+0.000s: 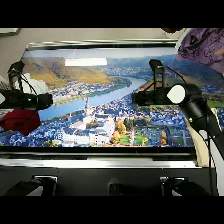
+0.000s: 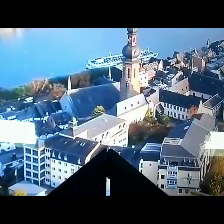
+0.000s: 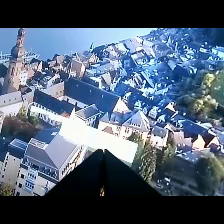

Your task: Fold the clothes and pants, and hang the long-sleeved shirts on hangers.

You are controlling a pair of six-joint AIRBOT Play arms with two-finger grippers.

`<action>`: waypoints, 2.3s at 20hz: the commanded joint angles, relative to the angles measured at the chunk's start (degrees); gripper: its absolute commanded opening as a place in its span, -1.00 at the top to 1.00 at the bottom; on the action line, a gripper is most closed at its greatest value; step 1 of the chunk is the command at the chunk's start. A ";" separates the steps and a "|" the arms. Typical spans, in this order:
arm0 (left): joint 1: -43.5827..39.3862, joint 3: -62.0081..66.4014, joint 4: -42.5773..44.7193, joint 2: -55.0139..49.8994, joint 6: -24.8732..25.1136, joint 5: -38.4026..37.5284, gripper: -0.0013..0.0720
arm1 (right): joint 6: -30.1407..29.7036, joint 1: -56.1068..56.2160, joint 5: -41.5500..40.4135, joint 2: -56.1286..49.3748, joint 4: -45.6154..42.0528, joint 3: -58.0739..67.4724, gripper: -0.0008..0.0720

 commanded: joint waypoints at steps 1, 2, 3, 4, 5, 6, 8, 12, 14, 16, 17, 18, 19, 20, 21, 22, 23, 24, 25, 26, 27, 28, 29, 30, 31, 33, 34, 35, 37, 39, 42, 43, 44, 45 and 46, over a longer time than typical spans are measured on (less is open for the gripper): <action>-0.04 -0.02 0.00 0.02 0.00 0.02 0.91 | 0.02 0.04 0.00 0.00 0.00 0.07 0.89; -0.04 -0.02 0.00 0.02 0.00 0.02 0.91 | 0.02 0.04 0.00 0.00 0.00 0.07 0.89; -0.04 -0.02 0.00 0.02 0.00 0.02 0.91 | 0.02 0.04 0.00 0.00 0.00 0.07 0.89; -0.04 -0.02 0.00 0.02 0.00 0.02 0.91 | 0.02 0.04 0.00 0.00 0.00 0.07 0.89; -0.04 -0.02 0.00 0.02 0.00 0.02 0.91 | 0.02 0.04 0.00 0.00 0.00 0.07 0.89; -0.04 -0.02 0.00 0.02 0.00 0.02 0.91 | 0.02 0.04 0.00 0.00 0.00 0.07 0.89; -0.04 -0.02 0.00 0.02 0.00 0.02 0.91 | 0.02 0.04 0.00 0.00 0.00 0.07 0.89; -0.04 -0.02 0.00 0.02 0.00 0.02 0.91 | 0.02 0.04 0.00 0.00 0.00 0.07 0.89; -0.04 -0.02 0.00 0.02 0.00 0.00 0.91 | 0.02 0.04 0.00 0.00 0.00 0.07 0.89; -0.04 -0.02 0.00 0.02 0.00 0.02 0.91 | 0.02 0.04 0.00 0.00 0.00 0.07 0.89; -0.04 -0.02 0.00 0.02 0.00 0.02 0.91 | 0.02 0.04 0.00 0.00 0.00 0.07 0.89; -0.04 -0.02 0.00 0.02 0.00 0.02 0.91 | 0.02 0.04 0.00 0.00 -0.02 0.07 0.89; -0.04 -0.02 -0.02 0.02 0.00 0.02 0.91 | 0.02 0.04 0.00 0.00 0.00 0.07 0.89; -0.04 -0.02 -0.02 0.02 0.00 0.02 0.91 | 0.02 0.04 0.00 0.00 0.00 0.07 0.89; -0.04 -0.02 0.00 0.02 0.02 0.02 0.91 | 0.02 0.04 0.00 0.00 0.00 0.07 0.89; -0.04 -0.02 0.00 0.02 0.00 0.02 0.91 | 0.02 0.04 0.00 0.00 0.00 0.07 0.89; -0.04 -0.02 -0.02 0.02 0.00 0.02 0.91 | 0.02 0.04 0.00 0.00 0.00 0.07 0.89; -0.04 -0.02 0.00 0.02 0.00 0.02 0.91 | 0.02 0.04 -0.02 0.00 0.00 0.07 0.89; -0.04 -0.02 0.00 0.02 0.00 0.00 0.91 | 0.02 0.04 -0.02 0.00 0.00 0.07 0.89; -0.04 -0.02 -0.02 0.02 0.00 -0.04 0.91 | 0.02 0.04 -0.02 0.00 0.00 0.07 0.89; -0.02 -0.02 0.04 0.02 -0.07 -0.04 0.80 | 0.02 0.04 -0.02 0.00 0.00 0.07 0.89; 0.17 -0.02 0.07 0.02 -1.27 -0.50 -0.03 | 0.04 0.04 -0.04 0.00 0.02 0.07 0.89; 0.39 -0.02 0.63 -0.02 -3.80 -1.81 -0.98 | 0.04 0.04 -0.02 0.00 0.02 0.07 0.89; 1.07 0.00 3.17 -0.09 -6.16 -3.63 -1.00 | 0.04 0.04 0.02 0.00 0.17 0.07 0.89; 2.45 -0.26 6.93 -0.09 -8.07 -5.70 -1.00 | 0.04 0.04 0.07 0.00 0.22 0.07 0.89; 8.44 -2.40 13.77 0.31 -11.74 -7.04 -1.00 | 0.04 0.04 0.44 0.00 0.22 0.07 0.89; 12.68 -3.50 13.90 0.37 -12.00 -6.21 -1.00 | 0.04 0.04 0.37 0.00 0.22 0.07 0.89; 16.90 -4.74 13.90 0.37 -12.00 -4.96 -1.00 | 0.04 0.04 0.37 0.00 0.20 0.07 0.89; 25.07 -7.63 13.90 0.22 -11.45 -0.85 -1.00 | 0.04 0.04 0.39 0.00 0.20 0.07 0.89; 32.09 -10.34 13.88 -0.50 -10.84 5.27 -1.00 | 0.04 0.04 0.39 0.00 0.20 0.07 0.89; 39.71 -13.11 13.86 -4.28 -9.84 14.53 -1.00 | 0.04 0.04 0.50 0.00 0.20 0.07 0.89; 41.57 -13.29 13.75 -6.54 -9.84 17.09 -1.00 | 0.04 0.04 0.50 0.00 0.20 0.07 0.89; 42.91 -13.29 13.42 -8.72 -9.84 19.26 -1.00 | 0.04 0.04 0.35 0.00 0.17 0.07 0.89; 43.95 -13.29 13.00 -11.02 -9.84 21.35 -1.00 | 0.04 0.04 0.20 0.00 0.15 0.07 0.89; 44.50 -13.29 12.83 -12.94 -9.84 22.95 -1.00 | 0.02 0.04 0.00 0.00 0.15 0.07 0.89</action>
